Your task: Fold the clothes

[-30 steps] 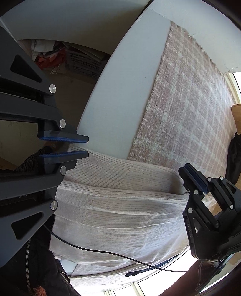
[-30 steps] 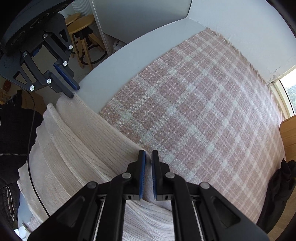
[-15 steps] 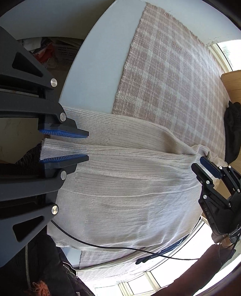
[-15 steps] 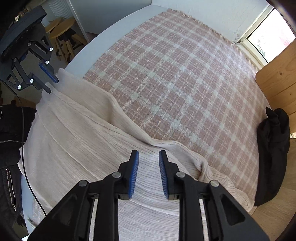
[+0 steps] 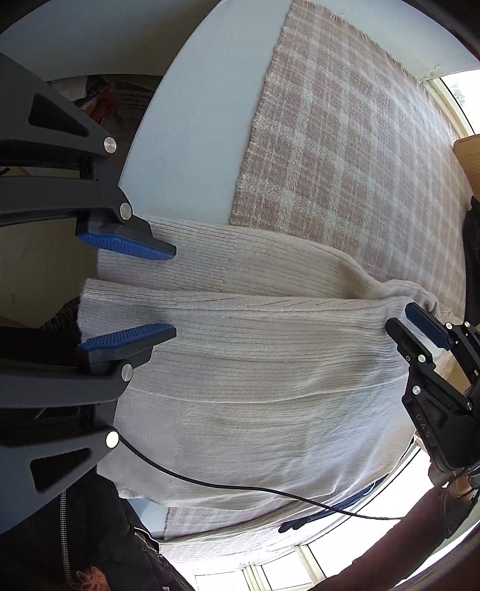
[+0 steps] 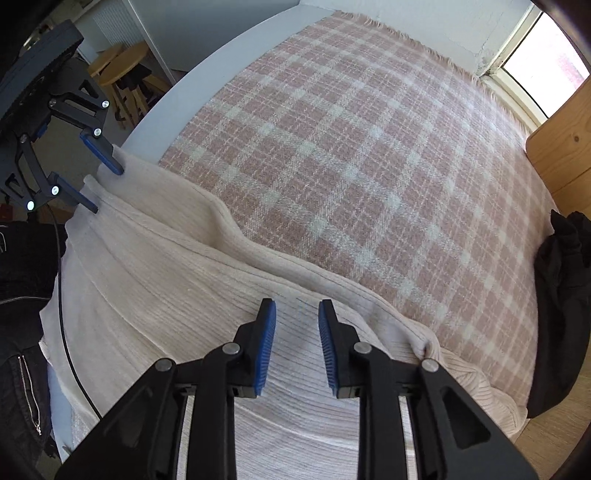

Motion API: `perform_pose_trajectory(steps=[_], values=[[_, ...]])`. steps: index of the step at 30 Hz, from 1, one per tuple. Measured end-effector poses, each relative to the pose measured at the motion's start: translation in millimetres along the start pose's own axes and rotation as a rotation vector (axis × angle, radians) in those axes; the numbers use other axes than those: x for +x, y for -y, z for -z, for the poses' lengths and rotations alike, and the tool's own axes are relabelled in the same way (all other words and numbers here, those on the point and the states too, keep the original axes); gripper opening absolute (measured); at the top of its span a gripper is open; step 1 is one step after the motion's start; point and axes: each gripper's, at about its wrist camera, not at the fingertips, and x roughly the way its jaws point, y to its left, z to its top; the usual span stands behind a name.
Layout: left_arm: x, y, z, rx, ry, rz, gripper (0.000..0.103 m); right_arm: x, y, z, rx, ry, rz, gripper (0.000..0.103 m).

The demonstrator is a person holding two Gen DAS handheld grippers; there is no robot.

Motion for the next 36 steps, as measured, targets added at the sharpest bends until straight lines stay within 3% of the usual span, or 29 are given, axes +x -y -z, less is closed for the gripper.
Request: perform_pose_trajectory(steps=[6, 9, 11, 14, 21, 23, 25, 26, 29, 32, 34, 35, 36], values=[[3, 7, -3, 0.036, 0.005, 0.008, 0.032, 12, -9, 1, -0.044, -0.031, 0.068, 0.032], [0, 4, -1, 0.029, 0.019, -0.019, 0.016, 10, -11, 2, -0.052, -0.031, 0.073, 0.032], [-2, 3, 1, 0.025, 0.025, -0.037, 0.012, 9, -14, 2, -0.06, -0.033, 0.08, 0.031], [-6, 21, 5, 0.103, 0.014, -0.104, 0.013, 8, -16, 4, -0.064, -0.04, 0.081, 0.031], [2, 21, 5, 0.076, -0.017, -0.057, 0.013, 5, -25, 4, -0.08, -0.048, 0.098, 0.031], [1, 17, 5, 0.057, -0.002, -0.038, 0.011, 3, -27, 5, -0.079, -0.045, 0.106, 0.029], [-1, 12, 6, 0.038, 0.02, -0.027, 0.006, 1, -27, 6, -0.079, -0.035, 0.122, 0.011], [-4, 8, 7, 0.022, 0.031, -0.03, 0.005, -1, -25, 6, -0.072, -0.029, 0.131, 0.008], [-6, -4, 11, -0.015, 0.042, -0.051, 0.004, -7, -16, 7, -0.036, -0.008, 0.147, 0.007], [-9, -2, 7, -0.017, 0.049, -0.023, 0.002, -7, -16, 8, -0.04, -0.016, 0.126, 0.007], [-6, 6, 5, 0.002, 0.028, 0.015, 0.009, -9, -21, 10, -0.079, -0.029, 0.107, 0.008], [-2, 11, 3, 0.011, 0.004, 0.032, 0.025, -9, -22, 10, -0.111, -0.036, 0.13, 0.008], [2, 15, 4, 0.031, -0.017, 0.0, 0.036, -9, -24, 10, -0.144, -0.042, 0.154, 0.011]])
